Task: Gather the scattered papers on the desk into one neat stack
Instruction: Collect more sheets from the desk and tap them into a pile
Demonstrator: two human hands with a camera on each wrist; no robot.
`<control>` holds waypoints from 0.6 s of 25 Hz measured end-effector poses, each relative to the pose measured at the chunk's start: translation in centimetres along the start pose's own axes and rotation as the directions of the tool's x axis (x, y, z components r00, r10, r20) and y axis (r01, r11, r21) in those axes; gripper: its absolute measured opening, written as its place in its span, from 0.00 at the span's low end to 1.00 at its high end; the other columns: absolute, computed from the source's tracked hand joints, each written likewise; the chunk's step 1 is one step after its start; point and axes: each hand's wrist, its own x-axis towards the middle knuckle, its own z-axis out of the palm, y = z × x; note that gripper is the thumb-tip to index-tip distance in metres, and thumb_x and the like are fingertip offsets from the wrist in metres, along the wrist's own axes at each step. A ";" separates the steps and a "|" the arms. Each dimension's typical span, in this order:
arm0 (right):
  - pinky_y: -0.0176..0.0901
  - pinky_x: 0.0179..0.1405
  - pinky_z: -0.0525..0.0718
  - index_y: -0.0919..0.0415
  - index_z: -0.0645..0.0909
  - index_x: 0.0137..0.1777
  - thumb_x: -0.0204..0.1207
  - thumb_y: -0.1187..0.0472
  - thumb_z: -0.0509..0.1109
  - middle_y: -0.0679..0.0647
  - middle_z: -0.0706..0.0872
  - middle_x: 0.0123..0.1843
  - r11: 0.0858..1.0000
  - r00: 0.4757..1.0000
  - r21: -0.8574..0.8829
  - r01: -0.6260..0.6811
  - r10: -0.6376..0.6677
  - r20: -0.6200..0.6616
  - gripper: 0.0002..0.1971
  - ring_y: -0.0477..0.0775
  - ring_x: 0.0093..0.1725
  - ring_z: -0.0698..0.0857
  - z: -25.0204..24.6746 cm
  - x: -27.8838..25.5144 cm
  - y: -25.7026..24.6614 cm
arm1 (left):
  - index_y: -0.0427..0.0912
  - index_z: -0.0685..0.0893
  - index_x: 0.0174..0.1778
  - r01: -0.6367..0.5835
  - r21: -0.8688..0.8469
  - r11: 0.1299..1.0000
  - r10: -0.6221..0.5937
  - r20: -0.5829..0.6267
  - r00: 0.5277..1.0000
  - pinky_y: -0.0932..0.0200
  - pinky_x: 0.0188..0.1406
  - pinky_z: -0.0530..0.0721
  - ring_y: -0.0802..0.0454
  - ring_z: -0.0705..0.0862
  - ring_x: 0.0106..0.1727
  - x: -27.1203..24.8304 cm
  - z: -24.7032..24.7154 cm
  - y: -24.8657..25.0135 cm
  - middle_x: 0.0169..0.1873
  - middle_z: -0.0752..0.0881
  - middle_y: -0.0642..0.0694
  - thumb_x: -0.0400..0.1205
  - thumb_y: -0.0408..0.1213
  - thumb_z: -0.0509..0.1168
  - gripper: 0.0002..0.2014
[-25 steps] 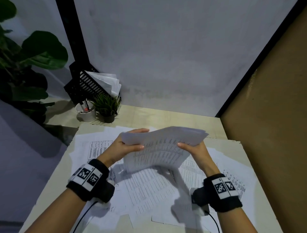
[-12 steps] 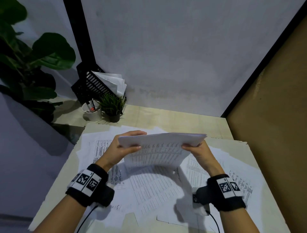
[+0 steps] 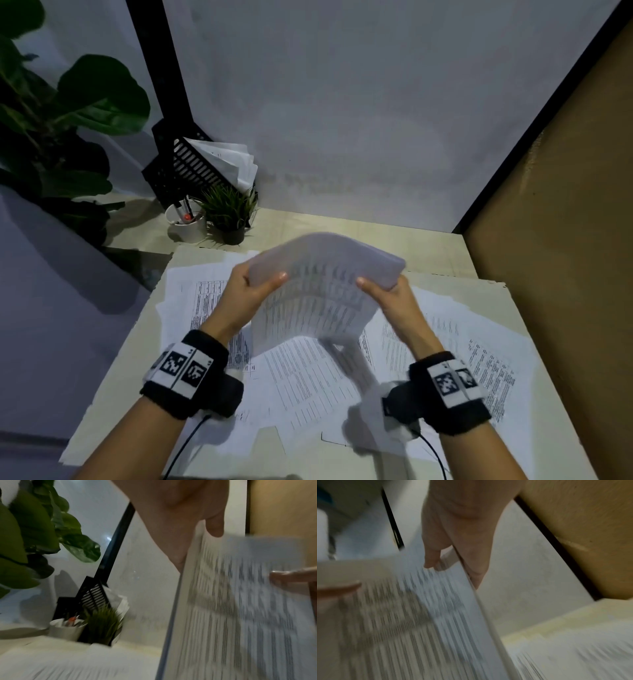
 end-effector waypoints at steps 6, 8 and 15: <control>0.46 0.48 0.86 0.47 0.79 0.44 0.78 0.62 0.66 0.47 0.86 0.44 0.992 0.988 -0.026 -0.127 0.124 -0.092 0.07 0.46 0.45 0.85 2.5 0.6 3.4 | 0.44 0.78 0.55 0.183 -0.002 0.983 -0.183 -0.104 0.978 0.42 0.57 0.82 0.46 0.83 0.55 -0.1 0.9 -3.4 0.51 0.83 0.47 0.75 0.47 0.68 0.16; 0.42 0.46 0.85 0.48 0.80 0.46 0.78 0.61 0.66 0.48 0.86 0.45 0.986 0.984 -0.041 -0.161 0.157 -0.077 0.06 0.50 0.47 0.86 2.4 0.7 4.1 | 0.47 0.79 0.54 0.193 0.016 0.981 -0.191 -0.101 0.977 0.39 0.57 0.82 0.46 0.84 0.54 -0.2 0.6 -4.0 0.51 0.84 0.45 0.77 0.44 0.65 0.11; 0.43 0.55 0.80 0.59 0.77 0.65 0.79 0.61 0.65 0.52 0.83 0.56 0.950 0.946 0.005 -0.311 0.311 -0.096 0.14 0.53 0.56 0.82 0.1 1.1 5.4 | 0.39 0.78 0.62 0.245 0.350 0.904 -0.288 0.076 0.955 0.44 0.58 0.83 0.45 0.85 0.54 -0.6 -0.2 -6.6 0.53 0.86 0.41 0.82 0.46 0.58 0.18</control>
